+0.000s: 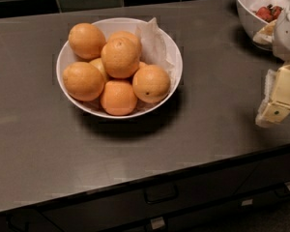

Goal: Pick orange from white bowl

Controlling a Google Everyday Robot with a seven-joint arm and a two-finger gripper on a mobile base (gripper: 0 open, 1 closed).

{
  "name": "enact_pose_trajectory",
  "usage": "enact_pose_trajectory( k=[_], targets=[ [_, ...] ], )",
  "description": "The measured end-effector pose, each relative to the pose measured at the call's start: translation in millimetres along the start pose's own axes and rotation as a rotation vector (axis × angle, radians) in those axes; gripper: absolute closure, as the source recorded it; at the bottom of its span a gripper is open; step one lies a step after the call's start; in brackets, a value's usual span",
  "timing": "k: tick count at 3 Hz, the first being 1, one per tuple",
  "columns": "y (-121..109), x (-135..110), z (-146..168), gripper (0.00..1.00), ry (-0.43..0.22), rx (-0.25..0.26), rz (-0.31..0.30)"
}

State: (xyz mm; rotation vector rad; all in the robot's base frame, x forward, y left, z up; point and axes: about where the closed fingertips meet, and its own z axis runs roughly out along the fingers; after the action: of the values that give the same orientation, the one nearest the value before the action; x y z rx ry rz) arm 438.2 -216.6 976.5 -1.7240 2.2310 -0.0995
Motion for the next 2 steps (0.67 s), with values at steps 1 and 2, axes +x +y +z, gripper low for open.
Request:
enact_pose_trajectory(
  k=[1,2],
  targets=[
    [0.0,-0.2,-0.1,0.00,0.000,0.000,0.000],
    [-2.4,-33.7,-8.5,0.00,-0.028,0.031,-0.061]
  ],
)
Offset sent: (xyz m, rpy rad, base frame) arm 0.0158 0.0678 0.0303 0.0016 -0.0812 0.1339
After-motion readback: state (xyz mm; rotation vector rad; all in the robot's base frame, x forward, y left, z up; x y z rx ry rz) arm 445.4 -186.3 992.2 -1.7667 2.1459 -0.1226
